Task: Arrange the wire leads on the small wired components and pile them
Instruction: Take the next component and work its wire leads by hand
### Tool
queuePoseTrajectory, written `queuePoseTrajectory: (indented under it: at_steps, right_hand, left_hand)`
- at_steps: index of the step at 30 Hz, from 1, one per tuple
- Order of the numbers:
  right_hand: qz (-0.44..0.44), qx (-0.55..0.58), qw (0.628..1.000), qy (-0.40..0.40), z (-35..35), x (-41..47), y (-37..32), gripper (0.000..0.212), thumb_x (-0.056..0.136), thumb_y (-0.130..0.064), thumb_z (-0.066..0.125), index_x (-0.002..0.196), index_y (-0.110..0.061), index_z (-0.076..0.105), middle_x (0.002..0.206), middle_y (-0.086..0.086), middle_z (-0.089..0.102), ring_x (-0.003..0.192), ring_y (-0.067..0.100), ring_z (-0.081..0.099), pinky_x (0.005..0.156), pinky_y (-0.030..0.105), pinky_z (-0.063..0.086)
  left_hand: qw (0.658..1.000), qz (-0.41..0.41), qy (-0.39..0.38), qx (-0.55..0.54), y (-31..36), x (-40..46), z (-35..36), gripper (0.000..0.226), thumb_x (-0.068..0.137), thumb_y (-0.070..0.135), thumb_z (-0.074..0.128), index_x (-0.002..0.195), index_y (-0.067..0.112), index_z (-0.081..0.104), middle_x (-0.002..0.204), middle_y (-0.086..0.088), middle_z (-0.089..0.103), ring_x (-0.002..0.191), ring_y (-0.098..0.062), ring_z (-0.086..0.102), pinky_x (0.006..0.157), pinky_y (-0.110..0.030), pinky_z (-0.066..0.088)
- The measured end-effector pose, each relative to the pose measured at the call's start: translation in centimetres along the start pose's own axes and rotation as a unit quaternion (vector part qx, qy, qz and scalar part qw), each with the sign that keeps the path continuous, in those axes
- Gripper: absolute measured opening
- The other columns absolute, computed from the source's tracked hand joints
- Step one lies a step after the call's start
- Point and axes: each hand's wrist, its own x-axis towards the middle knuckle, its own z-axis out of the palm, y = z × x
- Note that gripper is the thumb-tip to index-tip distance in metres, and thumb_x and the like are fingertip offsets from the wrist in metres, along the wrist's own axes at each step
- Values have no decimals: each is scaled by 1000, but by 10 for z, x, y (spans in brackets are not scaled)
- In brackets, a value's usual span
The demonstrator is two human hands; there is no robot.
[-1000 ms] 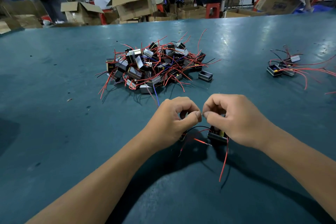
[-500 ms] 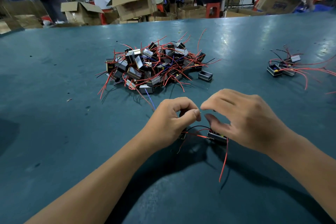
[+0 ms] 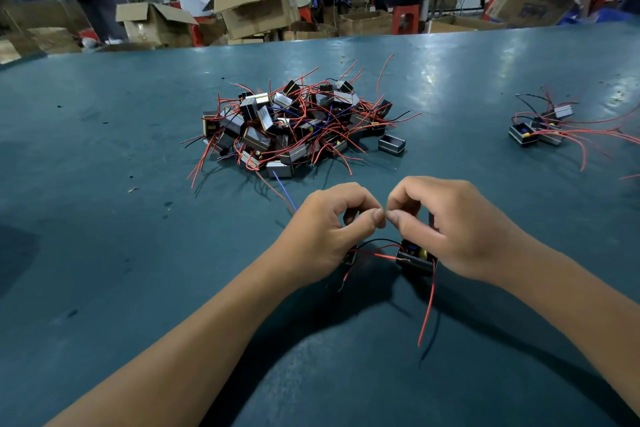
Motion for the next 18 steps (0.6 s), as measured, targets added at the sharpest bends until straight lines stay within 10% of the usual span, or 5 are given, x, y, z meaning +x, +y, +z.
queuePoseTrajectory:
  at_steps: [4,7,9,15,18]
  right_hand:
    - [227,262,937,-41,3,4,-8,21,93,-15,60,72,-18,63,57,-4,54,47,6,43,42,20,33]
    - [375,559,736,-76,4,7,-13,37,94,-8,53,59,-15,64,60,-2,45,48,6,42,32,16,24]
    - [406,616,671,-74,4,6,-15,42,93,-9,53,54,-16,67,61,-2,45,49,6,41,30,14,24]
    - [155,167,970,87,3,2,-3,16,90,-19,65,74,-21,65,66,-6,61,57,10,53,54,24,43]
    - [-82,-73,991,81,-4,-1,7,4,87,-19,65,91,-16,66,82,-9,60,73,9,55,65,26,47]
  left_hand:
    - [997,30,2,66,0,0,0,16,98,24,61,87,14,66,80,9,57,79,-14,54,79,-39,41]
    - [993,47,11,105,2,0,-1,12,98,21,61,87,18,65,78,15,51,78,-6,48,79,-33,34]
    - [993,41,13,110,2,0,-1,13,99,21,61,88,17,66,79,13,52,79,-6,47,80,-32,33]
    - [999,-2,16,41,1,-1,-2,16,98,22,59,84,20,67,74,14,56,74,-7,52,78,-27,41]
    - [1000,-15,14,3,1,-1,-4,17,100,15,61,85,12,69,76,-1,60,72,-15,54,68,-18,42]
